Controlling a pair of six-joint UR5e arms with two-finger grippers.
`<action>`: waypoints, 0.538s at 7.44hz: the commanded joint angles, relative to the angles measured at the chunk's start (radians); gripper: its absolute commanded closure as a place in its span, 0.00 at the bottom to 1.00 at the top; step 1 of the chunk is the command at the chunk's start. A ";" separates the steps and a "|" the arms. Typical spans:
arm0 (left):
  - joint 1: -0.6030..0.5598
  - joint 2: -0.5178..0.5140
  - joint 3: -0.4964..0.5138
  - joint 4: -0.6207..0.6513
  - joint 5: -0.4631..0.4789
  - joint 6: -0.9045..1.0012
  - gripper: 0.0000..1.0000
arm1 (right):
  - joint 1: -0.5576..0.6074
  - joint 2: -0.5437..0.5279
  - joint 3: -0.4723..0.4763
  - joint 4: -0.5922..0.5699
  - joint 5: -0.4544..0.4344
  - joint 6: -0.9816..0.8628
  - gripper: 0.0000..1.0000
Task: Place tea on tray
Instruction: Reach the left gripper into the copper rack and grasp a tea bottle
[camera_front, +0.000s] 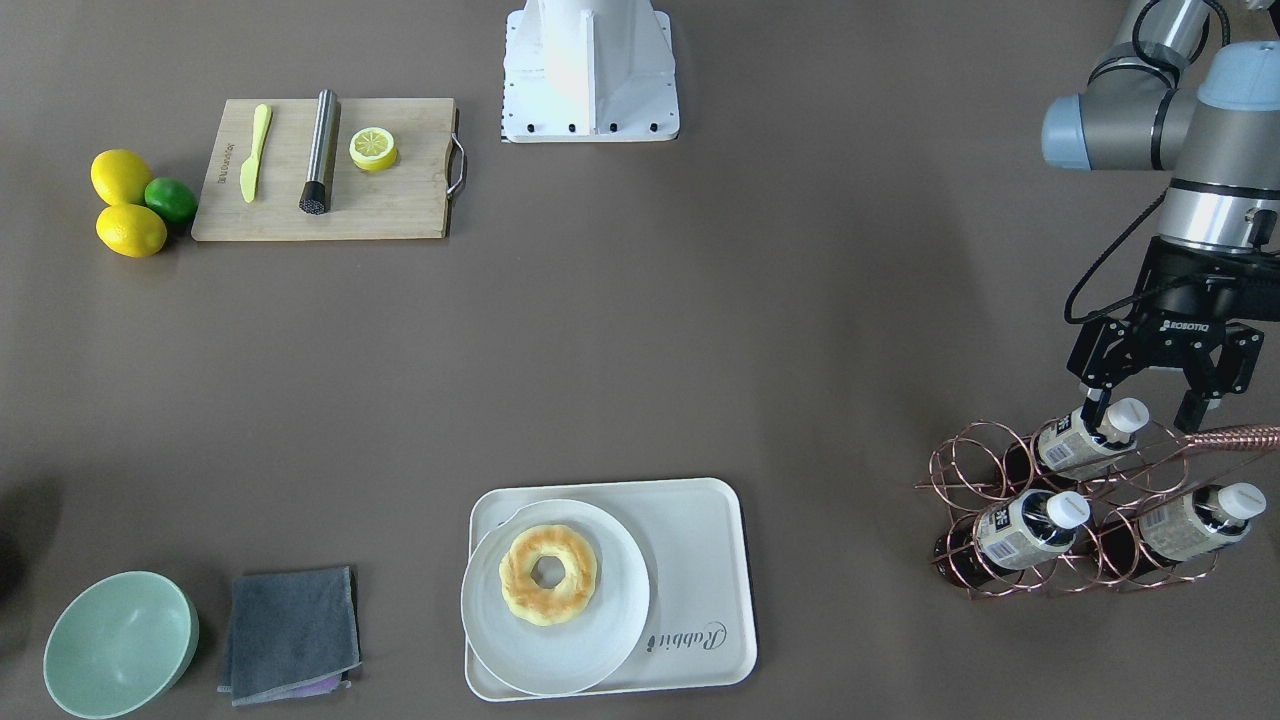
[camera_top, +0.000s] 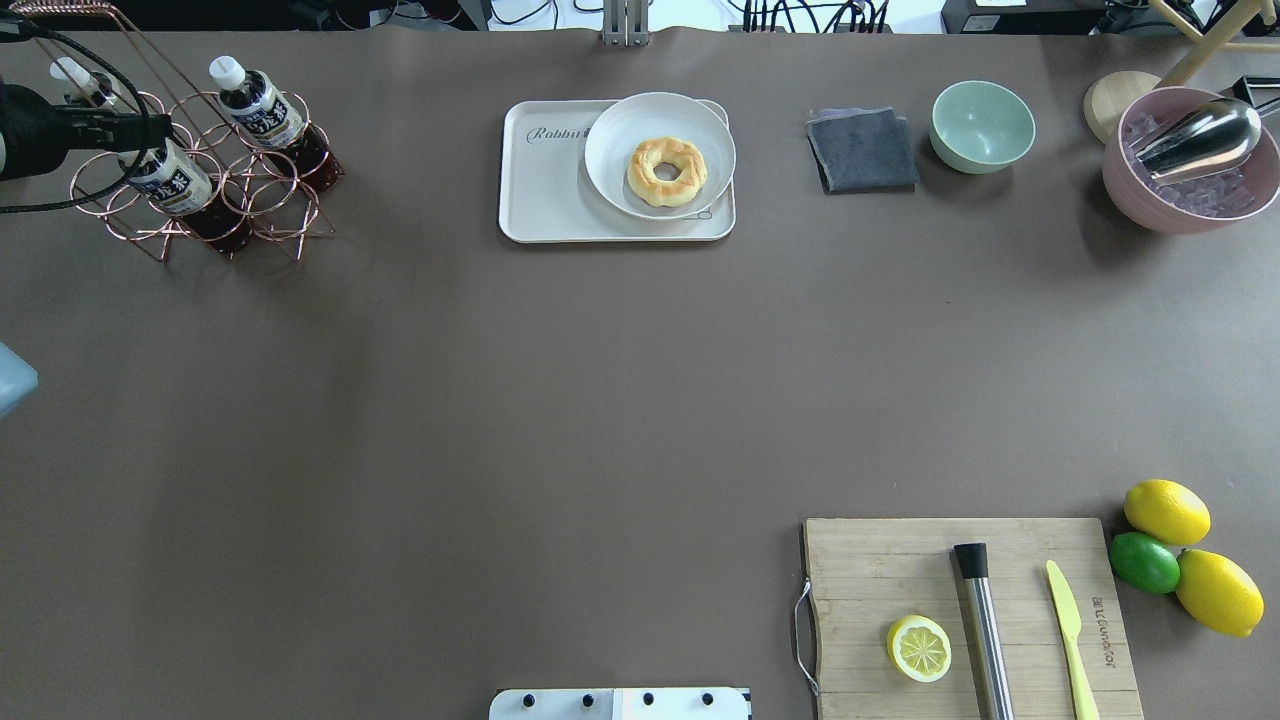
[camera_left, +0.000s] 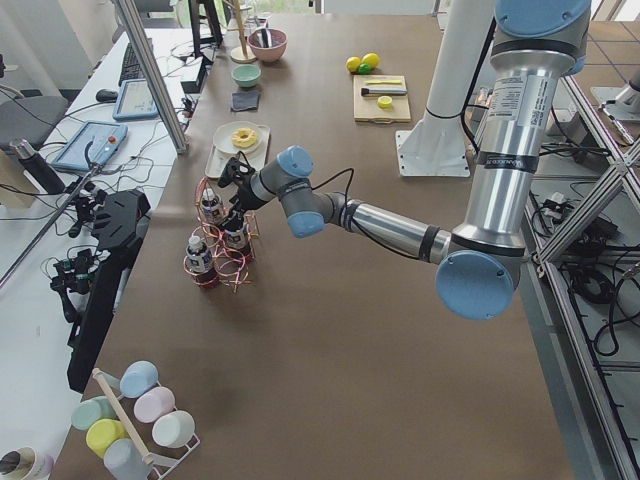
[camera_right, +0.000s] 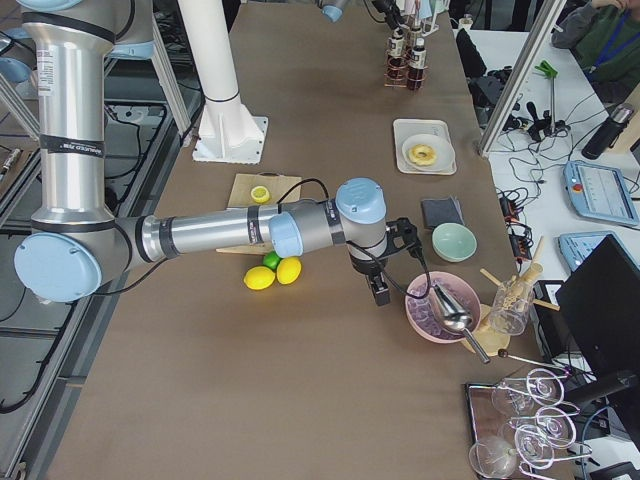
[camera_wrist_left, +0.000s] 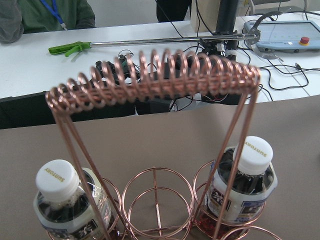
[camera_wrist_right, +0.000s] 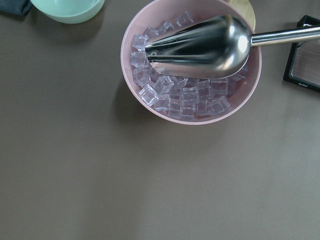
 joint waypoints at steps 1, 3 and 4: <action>0.000 -0.009 0.066 -0.093 -0.001 -0.002 0.11 | -0.001 0.002 0.001 0.000 0.000 -0.001 0.00; 0.002 -0.006 0.051 -0.095 -0.007 -0.014 0.15 | -0.001 0.002 0.003 0.000 0.001 -0.001 0.00; 0.002 0.000 0.045 -0.098 -0.008 -0.015 0.15 | -0.001 0.002 0.003 0.000 0.001 -0.002 0.00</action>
